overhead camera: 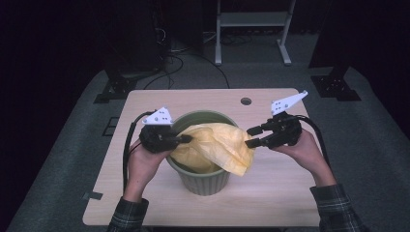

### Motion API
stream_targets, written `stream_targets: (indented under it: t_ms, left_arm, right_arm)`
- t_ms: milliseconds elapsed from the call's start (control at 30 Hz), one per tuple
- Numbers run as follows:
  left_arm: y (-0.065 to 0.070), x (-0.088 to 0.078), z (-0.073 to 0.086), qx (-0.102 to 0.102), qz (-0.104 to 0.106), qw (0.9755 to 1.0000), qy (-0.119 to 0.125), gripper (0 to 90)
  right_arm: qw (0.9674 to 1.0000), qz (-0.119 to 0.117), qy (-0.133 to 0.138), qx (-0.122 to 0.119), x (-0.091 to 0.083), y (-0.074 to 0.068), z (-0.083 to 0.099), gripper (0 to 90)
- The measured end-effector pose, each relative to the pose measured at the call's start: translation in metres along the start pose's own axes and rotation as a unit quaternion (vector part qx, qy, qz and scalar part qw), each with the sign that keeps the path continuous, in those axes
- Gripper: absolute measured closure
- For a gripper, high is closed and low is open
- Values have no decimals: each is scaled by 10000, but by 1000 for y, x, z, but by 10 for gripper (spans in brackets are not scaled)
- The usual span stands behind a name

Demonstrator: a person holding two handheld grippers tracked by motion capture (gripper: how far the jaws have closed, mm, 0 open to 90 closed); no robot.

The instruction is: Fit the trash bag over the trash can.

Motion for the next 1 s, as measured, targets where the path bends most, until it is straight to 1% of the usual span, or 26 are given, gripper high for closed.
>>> stream_targets:
  t_ms: [33,100,133,200,233,267,300,333,400,433,533,600,633,667,733,767,833,867,933,1000]
  left_arm:
    - [0,0,0,0,0,10000,0,837]
    - [1,2,0,55,-10,10000,-60,822]
    - [2,3,0,83,-12,9999,-94,814]
    - [3,5,0,128,1,9998,-179,778]
    - [4,6,-1,144,-8,9997,-207,744]
    - [5,6,-1,167,-33,9996,-209,583]
    - [6,7,-2,170,-73,9996,-224,583]
    - [7,4,-3,241,-133,9994,-227,515]
    - [8,-1,-6,294,-212,9992,-138,404]
    - [10,-5,-8,346,-222,9991,-82,375]
    - [14,-16,-17,547,-342,9979,-16,350]
    - [17,-19,-23,702,-293,9971,45,356]
    - [18,-18,-25,741,-208,9970,-17,412]
    - [19,-16,-26,792,-142,9967,-141,491]
    - [17,-6,-24,795,-39,9960,-414,594]
    - [16,-1,-22,808,39,9952,-547,629]
    - [15,8,-18,756,183,9949,-635,672]
    - [15,12,-16,736,233,9948,-668,680]
    - [17,18,-14,724,343,9942,-718,693]
    - [19,21,-12,704,430,9943,-681,696]
  right_arm:
    - [10000,0,0,0,0,0,0,547]
    - [9999,-129,-7,-97,2,-1,2,798]
    - [9998,-113,55,-139,1,-1,2,864]
    - [9997,-70,162,-188,-1,-2,-1,884]
    - [9995,-45,218,-204,-2,-3,-4,890]
    - [9994,-3,236,-264,-3,-4,-11,892]
    - [9994,-3,236,-264,-3,-4,-11,892]
    - [9993,6,213,-308,-2,-5,-16,892]
    - [9991,62,125,-407,2,-8,-24,892]
    - [9989,74,99,-458,5,-8,-28,892]
    - [9984,96,-7,-559,12,-9,-39,892]
    - [9979,141,-39,-630,17,-10,-45,892]
    - [9977,144,-53,-663,19,-11,-48,892]
    - [9974,156,-73,-694,21,-12,-51,892]
    - [9973,110,-20,-731,22,-14,-57,892]
    - [9972,90,20,-741,23,-15,-61,891]
    - [9969,118,50,-780,23,-16,-67,891]
    - [9967,74,130,-795,23,-17,-73,891]
    - [9963,68,179,-835,25,-18,-83,891]
    - [9958,36,200,-891,31,-20,-93,892]
Point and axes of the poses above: each handheld gripper's, and its own axes: x roughly forward along the jaws, z roughly out of its underside, y roughly to its right, the point moved 2 cm from there along x, roughly forward along the jaws, and after that the axes turned 6 degrees about z, right-handed, at the moved point
